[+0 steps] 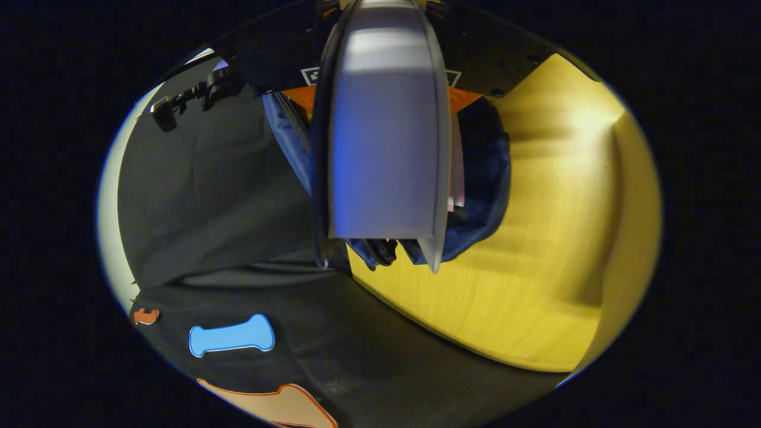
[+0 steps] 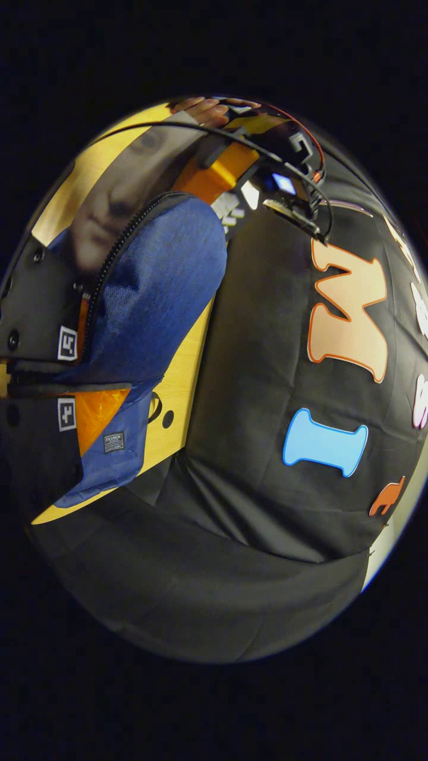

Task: Open the schoolbag, grab two books from the bookshelf and put them into the schoolbag.

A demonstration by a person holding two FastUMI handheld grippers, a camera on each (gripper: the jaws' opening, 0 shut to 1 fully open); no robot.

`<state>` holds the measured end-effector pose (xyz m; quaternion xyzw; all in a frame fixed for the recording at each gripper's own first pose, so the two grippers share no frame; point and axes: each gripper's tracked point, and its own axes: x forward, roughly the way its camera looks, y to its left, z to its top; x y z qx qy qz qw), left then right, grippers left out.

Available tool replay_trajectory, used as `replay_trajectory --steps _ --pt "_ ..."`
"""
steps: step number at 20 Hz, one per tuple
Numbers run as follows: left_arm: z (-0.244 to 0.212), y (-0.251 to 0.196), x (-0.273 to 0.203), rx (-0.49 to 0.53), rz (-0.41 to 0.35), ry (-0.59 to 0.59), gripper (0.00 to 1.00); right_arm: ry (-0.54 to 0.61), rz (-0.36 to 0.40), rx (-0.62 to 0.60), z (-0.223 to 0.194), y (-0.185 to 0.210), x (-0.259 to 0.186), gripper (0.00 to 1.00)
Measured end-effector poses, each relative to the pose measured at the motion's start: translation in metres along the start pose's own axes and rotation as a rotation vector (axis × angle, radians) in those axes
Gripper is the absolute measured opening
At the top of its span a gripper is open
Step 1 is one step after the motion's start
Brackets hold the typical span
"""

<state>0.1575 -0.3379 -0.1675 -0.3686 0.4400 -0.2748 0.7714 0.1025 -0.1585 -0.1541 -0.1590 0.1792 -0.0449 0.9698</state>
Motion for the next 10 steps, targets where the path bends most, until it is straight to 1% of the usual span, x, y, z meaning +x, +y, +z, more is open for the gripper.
replay_trajectory --steps 1,2,3,6,7,10 --pt "-0.001 0.0 0.01 -0.009 -0.015 -0.004 0.4 -0.006 0.005 -0.003 0.0 0.002 -0.001 0.1" --pt "-0.001 -0.001 0.021 -0.017 -0.036 -0.018 0.4 -0.014 0.009 -0.003 0.0 0.004 -0.002 0.09" --pt "0.002 -0.001 0.028 -0.033 -0.051 -0.032 0.4 -0.019 0.008 -0.006 0.0 0.003 -0.003 0.1" --pt "0.015 0.002 0.046 -0.087 -0.082 -0.081 0.39 -0.029 0.007 0.014 0.003 0.0 -0.003 0.1" --pt "0.017 0.003 0.052 -0.102 -0.095 -0.089 0.39 -0.029 0.008 0.017 0.003 0.003 -0.003 0.08" --pt "0.018 0.004 0.068 -0.14 -0.135 -0.112 0.39 -0.037 0.013 0.019 0.001 0.008 -0.006 0.1"
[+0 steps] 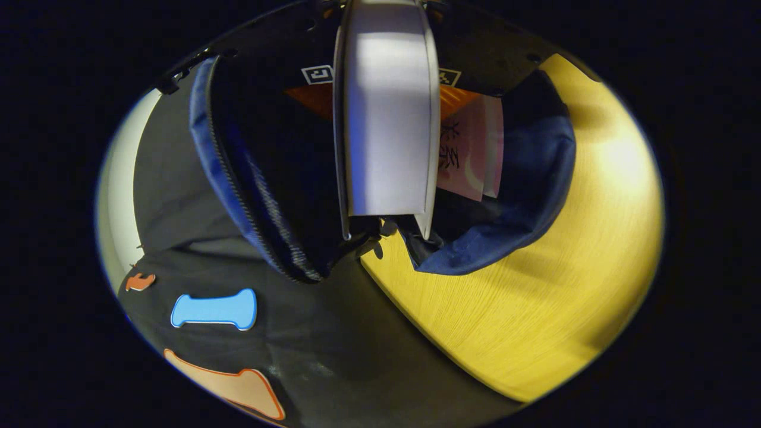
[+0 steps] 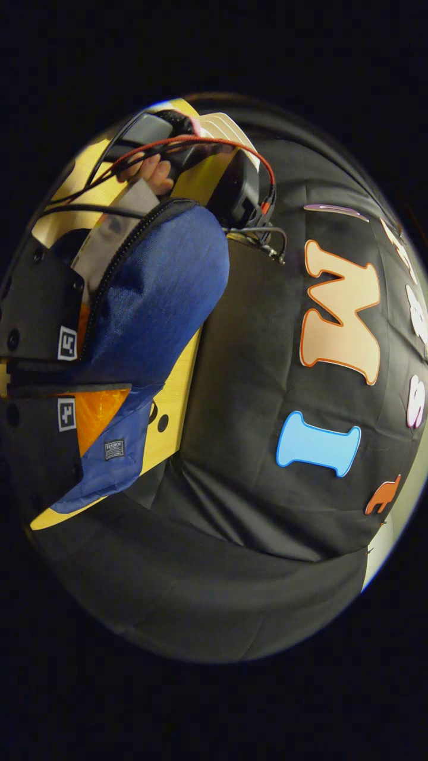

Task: Open the schoolbag, grab two books from the bookshelf and put them into the schoolbag.

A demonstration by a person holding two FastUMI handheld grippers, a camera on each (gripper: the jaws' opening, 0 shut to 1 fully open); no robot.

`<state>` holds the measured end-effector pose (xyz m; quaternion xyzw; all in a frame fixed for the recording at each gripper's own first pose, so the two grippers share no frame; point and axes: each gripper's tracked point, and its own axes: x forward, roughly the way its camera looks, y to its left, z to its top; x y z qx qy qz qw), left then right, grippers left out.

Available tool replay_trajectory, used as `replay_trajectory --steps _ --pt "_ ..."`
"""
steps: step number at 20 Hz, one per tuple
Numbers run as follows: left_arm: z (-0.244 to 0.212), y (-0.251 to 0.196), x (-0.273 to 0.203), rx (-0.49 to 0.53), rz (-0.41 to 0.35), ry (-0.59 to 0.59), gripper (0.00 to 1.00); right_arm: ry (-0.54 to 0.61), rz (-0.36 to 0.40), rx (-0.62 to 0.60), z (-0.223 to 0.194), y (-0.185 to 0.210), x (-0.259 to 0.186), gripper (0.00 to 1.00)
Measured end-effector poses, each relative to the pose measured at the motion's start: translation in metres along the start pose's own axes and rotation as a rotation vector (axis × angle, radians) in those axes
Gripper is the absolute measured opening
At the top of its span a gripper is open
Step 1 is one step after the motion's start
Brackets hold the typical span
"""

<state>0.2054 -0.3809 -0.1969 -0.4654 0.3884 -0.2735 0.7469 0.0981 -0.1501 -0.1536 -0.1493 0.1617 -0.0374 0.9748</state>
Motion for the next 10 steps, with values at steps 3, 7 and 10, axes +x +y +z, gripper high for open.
replay_trajectory --steps 3,7,10 --pt "-0.001 0.006 0.013 -0.039 -0.045 -0.007 0.39 -0.006 0.007 0.002 0.0 0.005 0.0 0.1" --pt "-0.004 0.008 0.036 -0.06 -0.11 -0.004 0.39 -0.007 0.011 0.012 -0.001 0.009 0.0 0.1" --pt "-0.005 0.002 0.05 -0.044 -0.122 0.002 0.39 -0.005 0.012 0.001 -0.003 0.013 0.0 0.08"
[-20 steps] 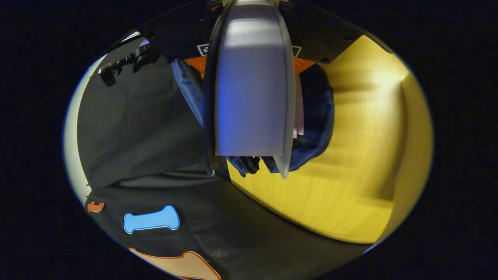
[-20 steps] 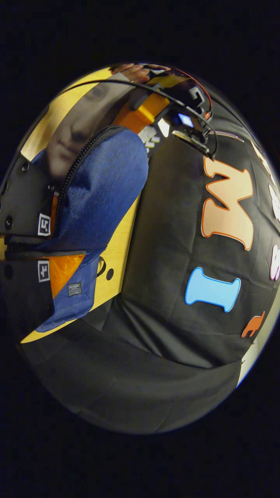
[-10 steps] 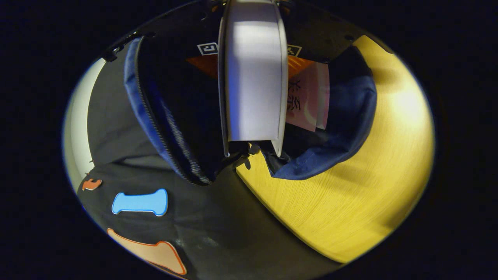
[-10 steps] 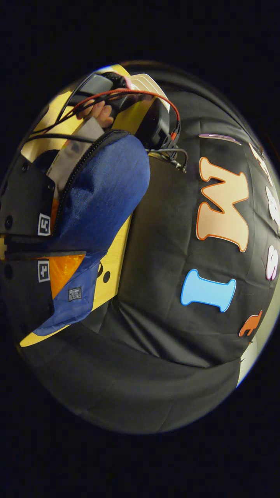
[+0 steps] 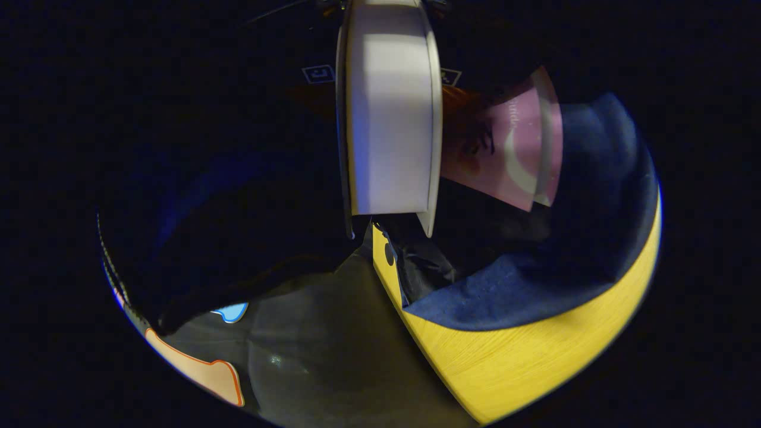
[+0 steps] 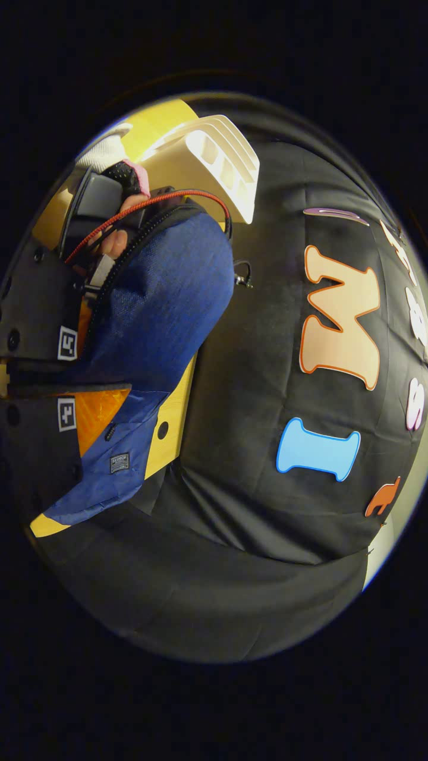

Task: Open the schoolbag, grab two books from the bookshelf and put them into the schoolbag.

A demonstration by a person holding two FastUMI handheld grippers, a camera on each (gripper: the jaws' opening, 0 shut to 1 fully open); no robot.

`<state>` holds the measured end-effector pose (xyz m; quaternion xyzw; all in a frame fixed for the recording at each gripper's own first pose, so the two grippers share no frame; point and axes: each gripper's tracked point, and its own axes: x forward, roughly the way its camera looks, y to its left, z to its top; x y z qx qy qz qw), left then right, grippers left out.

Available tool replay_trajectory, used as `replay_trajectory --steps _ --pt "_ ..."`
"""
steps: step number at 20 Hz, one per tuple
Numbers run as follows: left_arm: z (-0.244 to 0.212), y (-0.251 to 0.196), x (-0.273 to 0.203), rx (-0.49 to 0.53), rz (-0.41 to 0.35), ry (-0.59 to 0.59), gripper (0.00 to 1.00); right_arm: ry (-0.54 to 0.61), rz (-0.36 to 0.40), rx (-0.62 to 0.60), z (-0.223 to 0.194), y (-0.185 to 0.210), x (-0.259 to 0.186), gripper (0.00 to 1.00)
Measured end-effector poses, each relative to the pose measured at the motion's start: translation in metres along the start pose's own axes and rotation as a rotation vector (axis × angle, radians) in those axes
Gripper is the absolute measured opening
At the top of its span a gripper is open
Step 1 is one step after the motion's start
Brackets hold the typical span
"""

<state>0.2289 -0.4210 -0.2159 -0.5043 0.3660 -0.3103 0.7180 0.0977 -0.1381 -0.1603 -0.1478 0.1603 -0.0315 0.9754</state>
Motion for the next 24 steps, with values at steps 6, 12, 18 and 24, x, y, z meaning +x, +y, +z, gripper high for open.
replay_trajectory --steps 6,12,18,24 --pt "-0.002 -0.002 0.012 0.015 0.014 0.025 0.4 0.007 -0.001 0.014 0.0 0.0 0.003 0.09" --pt "0.01 0.011 -0.019 0.075 0.143 -0.029 0.44 0.013 -0.012 0.058 0.0 -0.008 0.003 0.09" --pt "0.026 0.026 -0.095 0.167 0.329 -0.092 0.79 0.047 -0.017 0.121 -0.009 -0.007 -0.001 0.07" --pt "0.02 0.014 -0.167 0.252 0.448 -0.153 0.77 0.086 0.059 0.104 -0.02 0.012 -0.009 0.32"
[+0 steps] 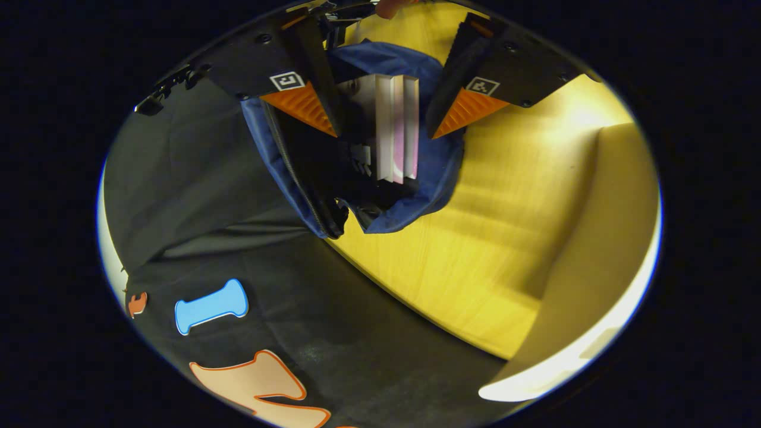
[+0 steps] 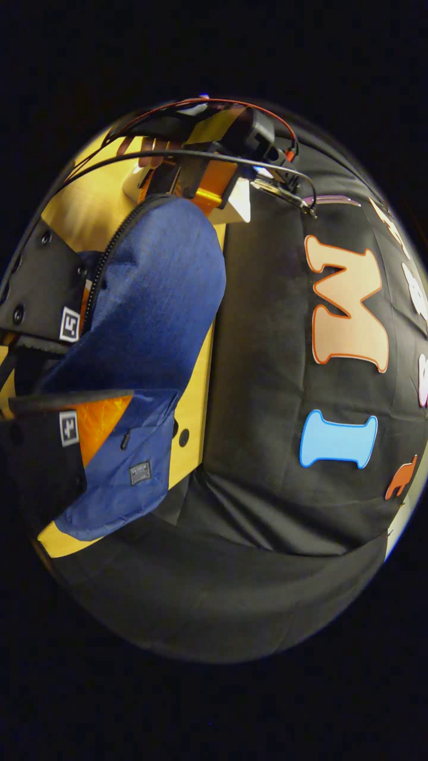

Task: Open the schoolbag, grab two books from the bookshelf and put them into the schoolbag.

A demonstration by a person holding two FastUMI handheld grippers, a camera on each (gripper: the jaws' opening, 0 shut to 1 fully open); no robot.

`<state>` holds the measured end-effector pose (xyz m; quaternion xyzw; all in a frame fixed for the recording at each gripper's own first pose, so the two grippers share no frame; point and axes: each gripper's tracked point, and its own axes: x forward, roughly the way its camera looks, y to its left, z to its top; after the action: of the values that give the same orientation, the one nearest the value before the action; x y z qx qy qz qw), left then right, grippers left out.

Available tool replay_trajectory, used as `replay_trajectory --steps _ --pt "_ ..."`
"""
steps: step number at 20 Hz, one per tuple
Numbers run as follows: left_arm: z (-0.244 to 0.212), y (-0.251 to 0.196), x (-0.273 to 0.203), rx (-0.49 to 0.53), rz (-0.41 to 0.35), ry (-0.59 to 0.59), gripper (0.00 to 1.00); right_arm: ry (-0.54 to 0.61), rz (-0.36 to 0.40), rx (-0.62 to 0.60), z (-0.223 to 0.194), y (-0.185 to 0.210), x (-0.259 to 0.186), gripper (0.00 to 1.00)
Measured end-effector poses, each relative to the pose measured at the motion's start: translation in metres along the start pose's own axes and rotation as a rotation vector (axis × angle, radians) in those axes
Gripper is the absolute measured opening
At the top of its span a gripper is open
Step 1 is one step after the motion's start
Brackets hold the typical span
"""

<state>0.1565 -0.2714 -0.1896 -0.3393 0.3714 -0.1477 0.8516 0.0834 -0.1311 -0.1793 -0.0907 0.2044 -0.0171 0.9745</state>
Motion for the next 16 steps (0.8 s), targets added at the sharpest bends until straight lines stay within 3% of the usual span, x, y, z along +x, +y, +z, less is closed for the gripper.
replay_trajectory --steps 1,2,6,10,12,16 --pt "-0.002 0.005 -0.011 0.025 0.026 -0.001 0.91 0.009 0.022 -0.007 -0.003 0.005 -0.001 0.39" --pt "-0.003 0.006 -0.019 0.053 0.048 -0.007 0.94 0.022 0.043 -0.013 -0.008 0.009 -0.005 0.46" --pt "-0.003 0.015 -0.059 0.186 0.134 -0.02 0.94 0.06 0.084 -0.031 -0.02 0.014 -0.03 0.81" --pt "-0.002 0.019 -0.101 0.298 0.176 -0.049 0.95 0.067 0.119 -0.024 -0.015 0.021 -0.059 0.83" --pt "0.0 0.022 -0.12 0.316 0.19 -0.059 0.94 0.07 0.149 -0.01 -0.012 0.027 -0.077 0.87" --pt "0.012 0.041 -0.162 0.346 0.268 -0.105 0.95 -0.01 0.187 0.05 0.026 0.037 -0.107 0.85"
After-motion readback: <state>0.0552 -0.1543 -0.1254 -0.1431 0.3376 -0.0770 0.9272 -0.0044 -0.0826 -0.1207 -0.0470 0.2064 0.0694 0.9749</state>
